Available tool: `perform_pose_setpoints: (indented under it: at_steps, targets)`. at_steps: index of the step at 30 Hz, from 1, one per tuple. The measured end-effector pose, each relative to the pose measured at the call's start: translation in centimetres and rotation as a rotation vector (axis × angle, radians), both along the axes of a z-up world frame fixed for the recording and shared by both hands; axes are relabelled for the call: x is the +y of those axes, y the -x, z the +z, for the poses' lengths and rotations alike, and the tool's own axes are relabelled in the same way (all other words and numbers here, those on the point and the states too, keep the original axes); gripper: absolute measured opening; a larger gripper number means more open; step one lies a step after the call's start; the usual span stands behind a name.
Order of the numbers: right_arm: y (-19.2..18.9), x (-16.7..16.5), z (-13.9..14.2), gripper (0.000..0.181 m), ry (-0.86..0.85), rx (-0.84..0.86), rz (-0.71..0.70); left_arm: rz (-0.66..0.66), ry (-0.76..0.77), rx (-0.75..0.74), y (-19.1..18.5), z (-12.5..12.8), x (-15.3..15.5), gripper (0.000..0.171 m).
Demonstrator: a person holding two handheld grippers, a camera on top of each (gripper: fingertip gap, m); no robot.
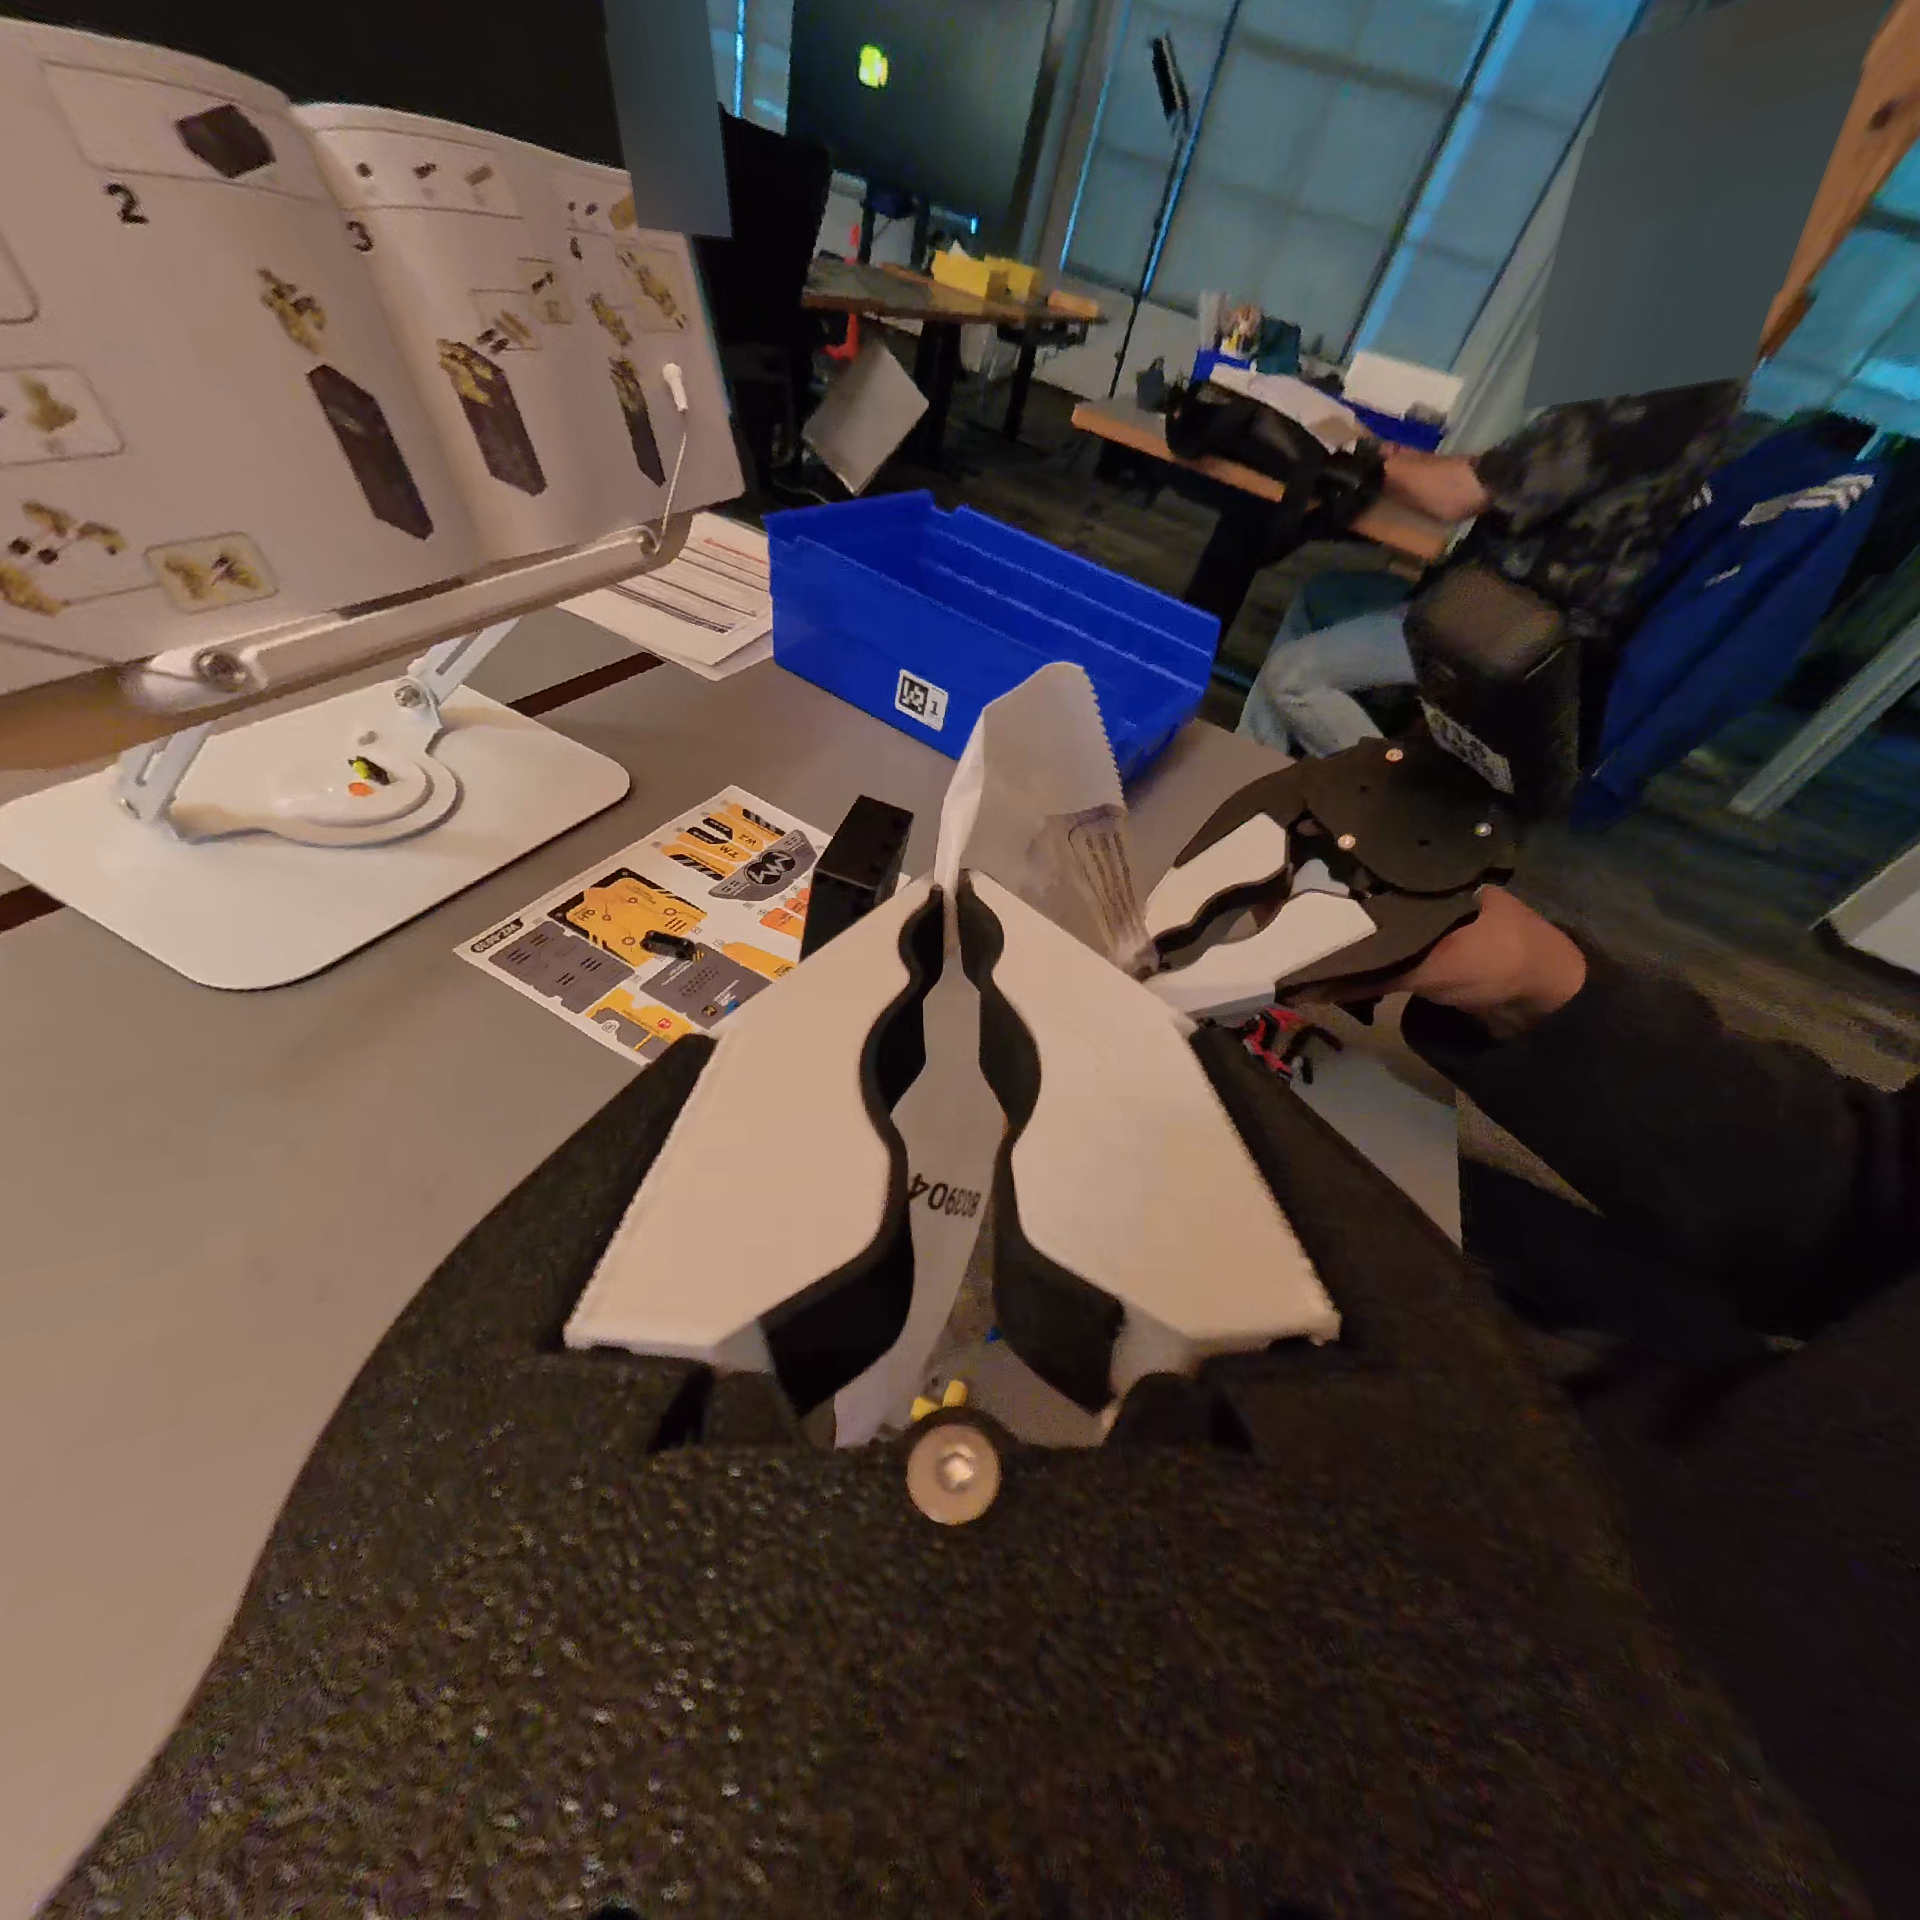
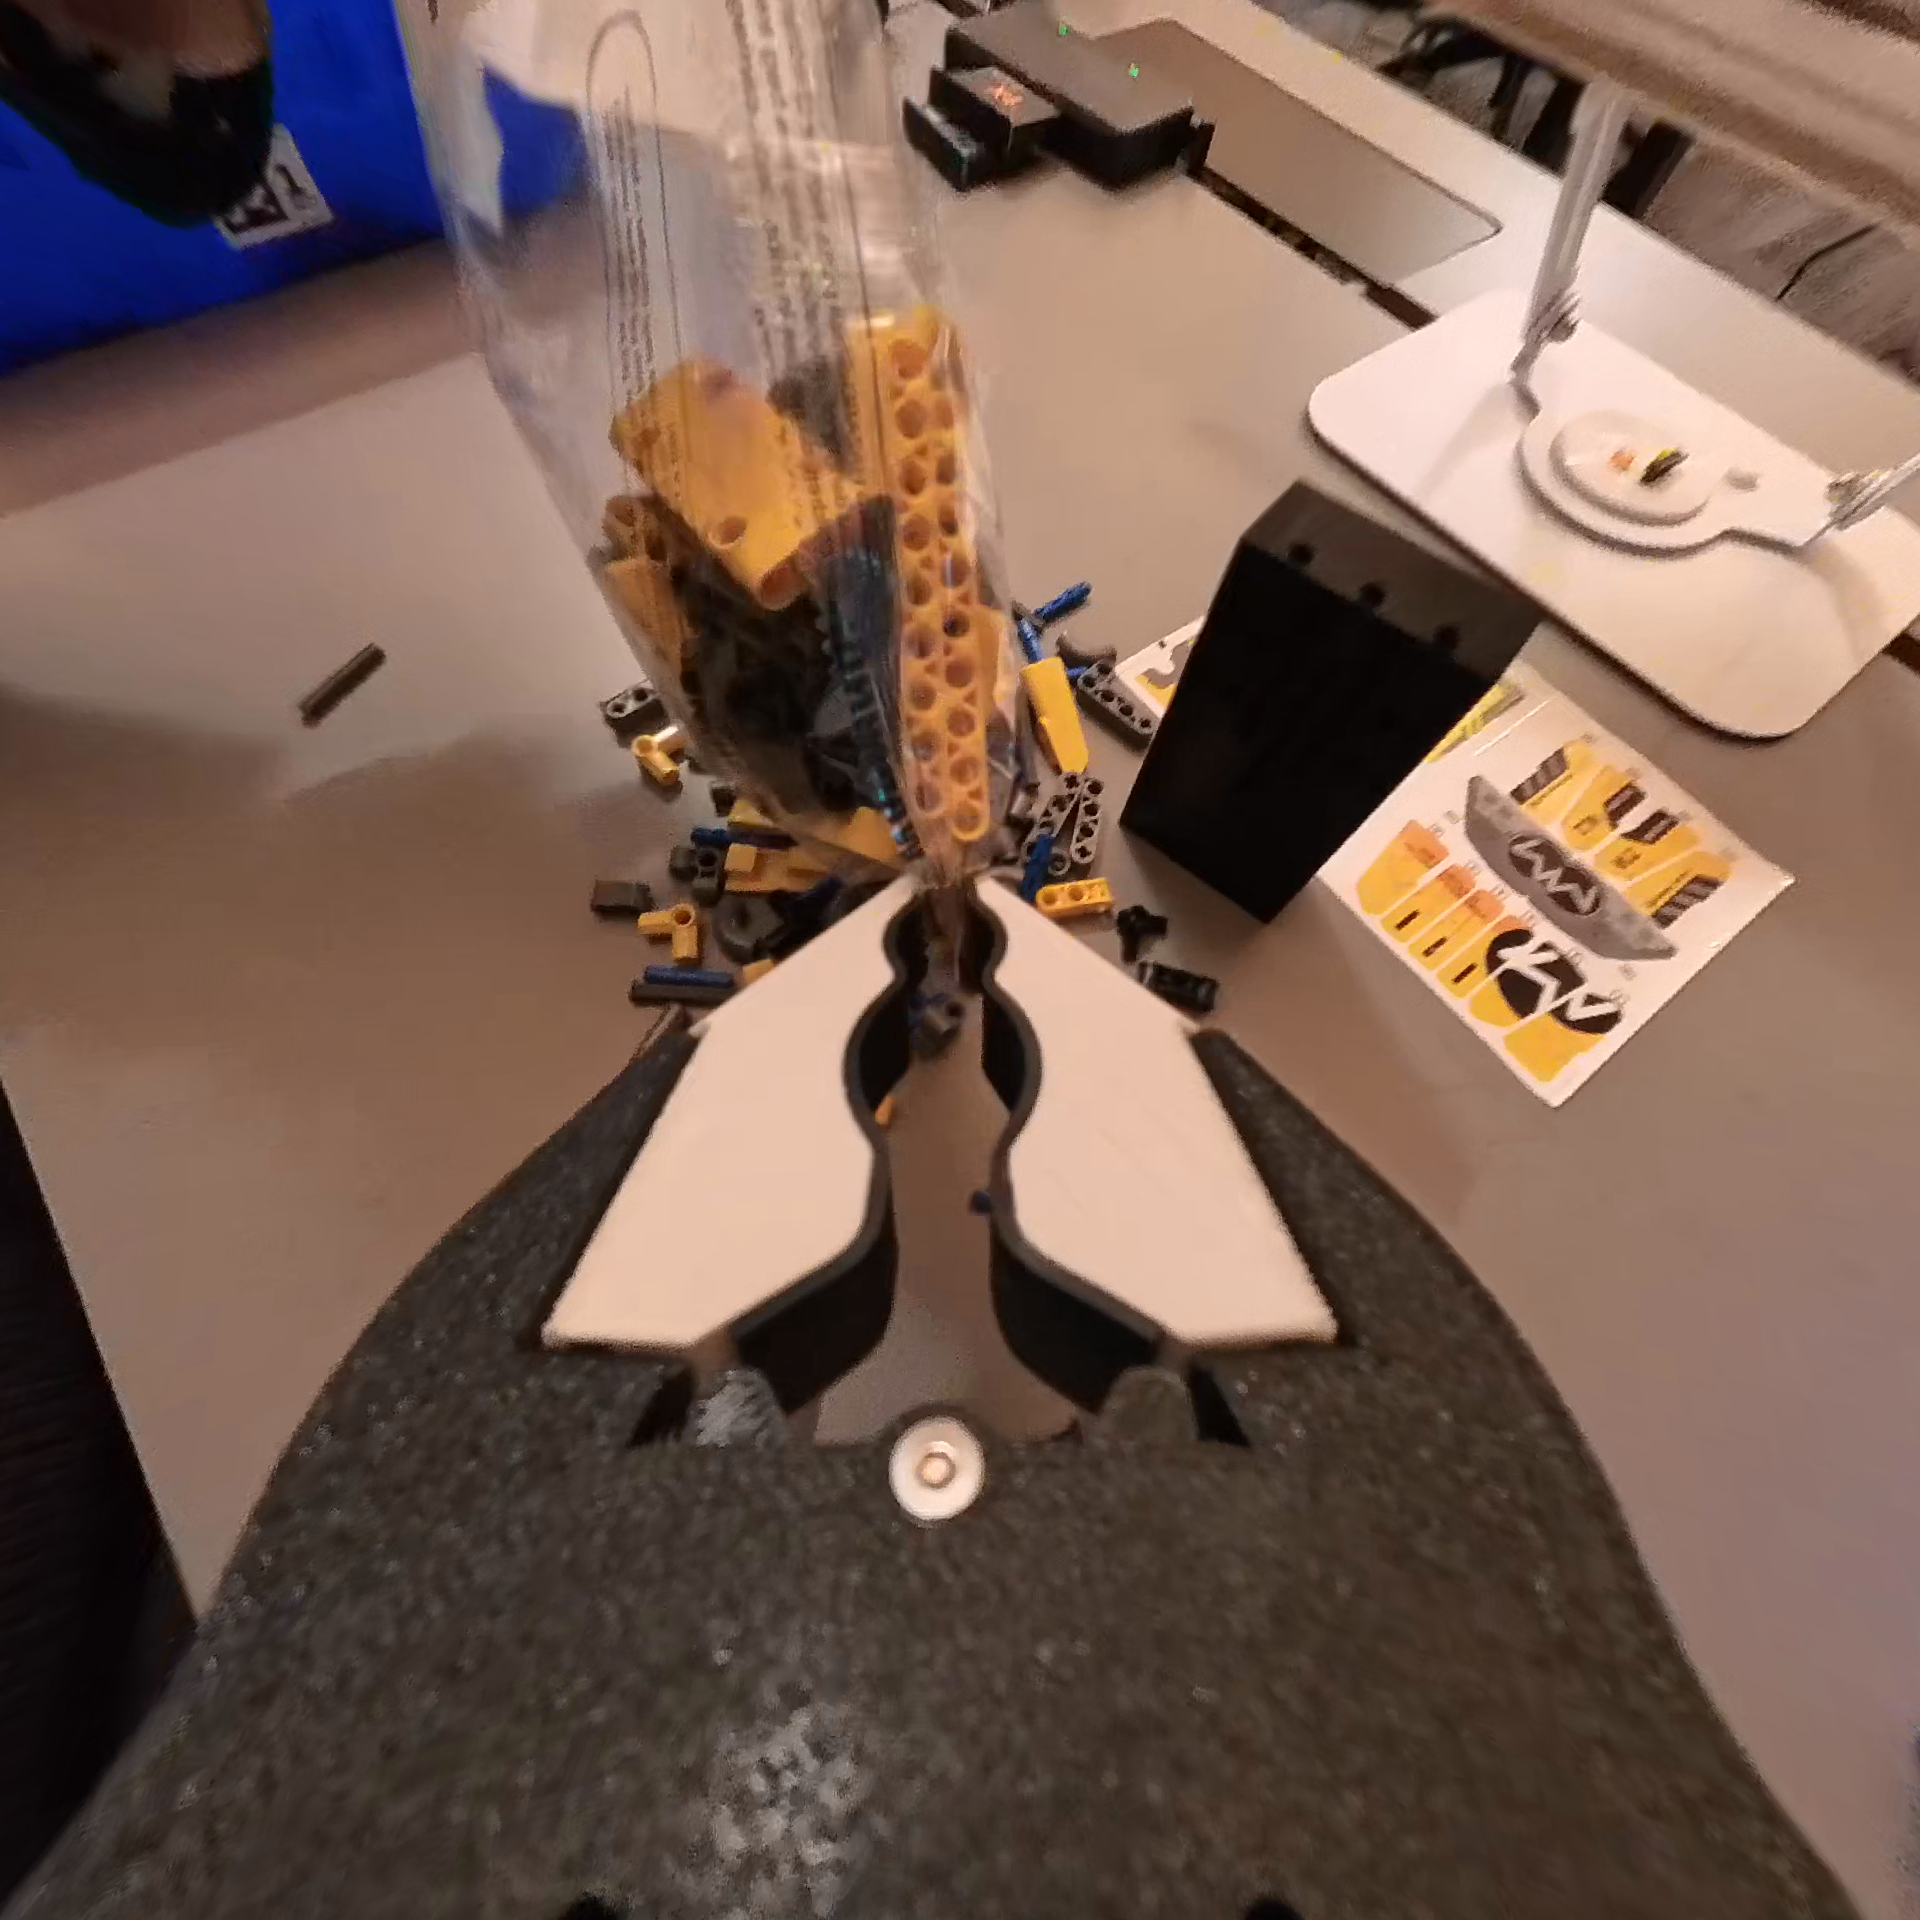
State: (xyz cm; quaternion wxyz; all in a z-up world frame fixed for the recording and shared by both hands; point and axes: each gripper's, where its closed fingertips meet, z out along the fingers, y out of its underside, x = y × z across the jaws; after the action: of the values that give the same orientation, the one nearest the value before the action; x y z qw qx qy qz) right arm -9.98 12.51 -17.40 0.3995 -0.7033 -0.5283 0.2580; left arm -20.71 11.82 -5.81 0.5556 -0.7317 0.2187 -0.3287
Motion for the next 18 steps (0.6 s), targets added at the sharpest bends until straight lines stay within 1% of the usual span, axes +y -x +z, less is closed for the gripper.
perform_pose_setpoints:
  at_steps: [3,8,13,18]
  targets:
    - [0.3,0.6,1.1,0.002,-0.052,0.002,-0.013,0.017,0.001,-0.037,1.6,-0.8,-0.5,0.001]
    - [1.5,1.4,3.6,0.0,-0.106,0.031,-0.013,0.085,-0.004,-0.084,4.5,-2.4,-1.4,0.005]
    - [3.0,2.5,3.8,0.0,-0.139,-0.025,0.005,0.125,0.02,-0.099,6.2,-4.9,-2.1,0.005]
    - [4.3,2.8,4.7,0.0,-0.184,-0.053,0.012,0.139,0.024,-0.174,7.5,-5.6,-2.3,0.007]
